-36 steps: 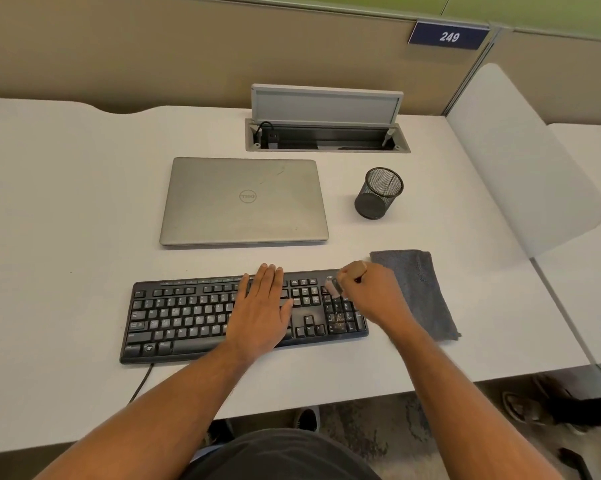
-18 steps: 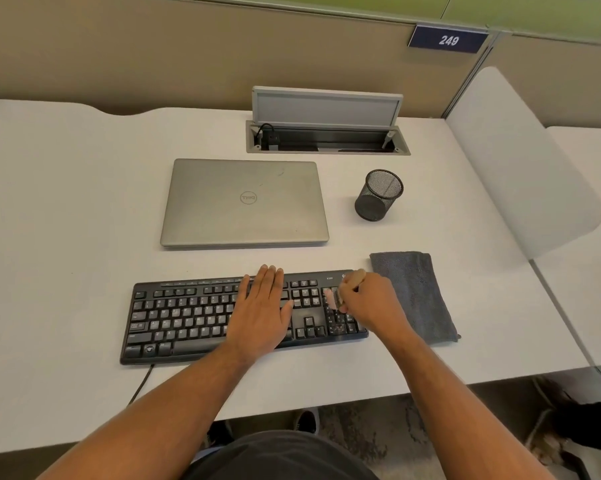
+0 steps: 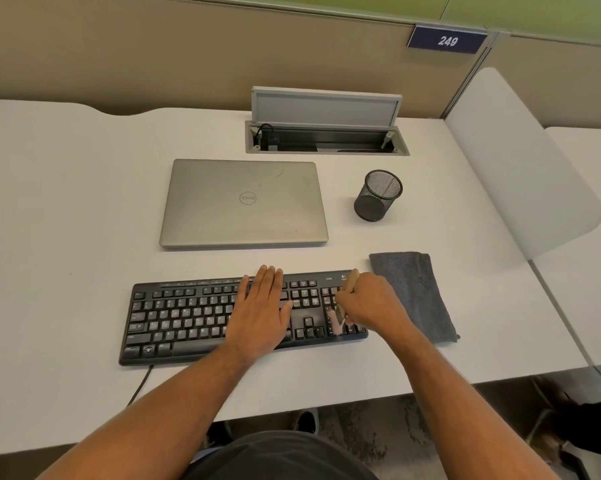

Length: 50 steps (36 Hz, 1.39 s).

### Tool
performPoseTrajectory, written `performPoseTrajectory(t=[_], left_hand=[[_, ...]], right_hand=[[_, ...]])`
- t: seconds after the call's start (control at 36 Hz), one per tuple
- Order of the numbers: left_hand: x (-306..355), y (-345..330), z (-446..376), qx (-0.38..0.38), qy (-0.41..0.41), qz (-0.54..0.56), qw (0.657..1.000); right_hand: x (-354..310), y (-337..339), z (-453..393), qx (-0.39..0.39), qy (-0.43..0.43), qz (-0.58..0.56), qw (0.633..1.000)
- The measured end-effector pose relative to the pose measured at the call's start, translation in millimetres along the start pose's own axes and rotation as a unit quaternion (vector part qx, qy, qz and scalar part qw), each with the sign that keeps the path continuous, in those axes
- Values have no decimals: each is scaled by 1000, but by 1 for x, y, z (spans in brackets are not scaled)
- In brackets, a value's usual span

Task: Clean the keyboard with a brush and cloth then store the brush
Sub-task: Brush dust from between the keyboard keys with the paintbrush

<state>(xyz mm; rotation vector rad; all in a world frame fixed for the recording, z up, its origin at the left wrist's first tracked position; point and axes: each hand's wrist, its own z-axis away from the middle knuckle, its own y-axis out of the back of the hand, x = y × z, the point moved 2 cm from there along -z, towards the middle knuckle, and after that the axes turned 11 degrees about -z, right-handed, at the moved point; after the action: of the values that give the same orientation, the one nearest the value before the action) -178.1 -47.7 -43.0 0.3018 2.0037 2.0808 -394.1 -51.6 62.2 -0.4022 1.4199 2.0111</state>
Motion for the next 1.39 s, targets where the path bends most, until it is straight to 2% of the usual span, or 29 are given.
performPoseTrajectory(t=[0.14, 0.33, 0.5, 0.75, 0.92, 1.14, 1.31, 1.39], left_hand=[[0, 0, 0, -3, -3, -1, 1000], [0, 0, 0, 3, -1, 4, 1000], [-1, 0, -1, -7, -2, -2, 1000], [-1, 0, -1, -7, -3, 1, 1000], [-1, 0, -1, -9, -3, 0, 1000], [0, 1, -1, -14, -4, -2, 1000], [0, 1, -1, -9, -3, -7, 1000], [-1, 2, 0, -7, -3, -7, 1000]], right_hand=[[3, -2, 4, 70, 29, -70, 995], [7, 0, 2, 3, -23, -37, 999], [12, 10, 1, 136, 17, -83, 987], [13, 6, 2, 40, -20, -12, 999], [13, 11, 2, 86, 15, -75, 993], [17, 13, 0, -1, -31, -42, 999], [16, 20, 2, 123, 2, -121, 985], [19, 14, 2, 112, 1, -105, 988]])
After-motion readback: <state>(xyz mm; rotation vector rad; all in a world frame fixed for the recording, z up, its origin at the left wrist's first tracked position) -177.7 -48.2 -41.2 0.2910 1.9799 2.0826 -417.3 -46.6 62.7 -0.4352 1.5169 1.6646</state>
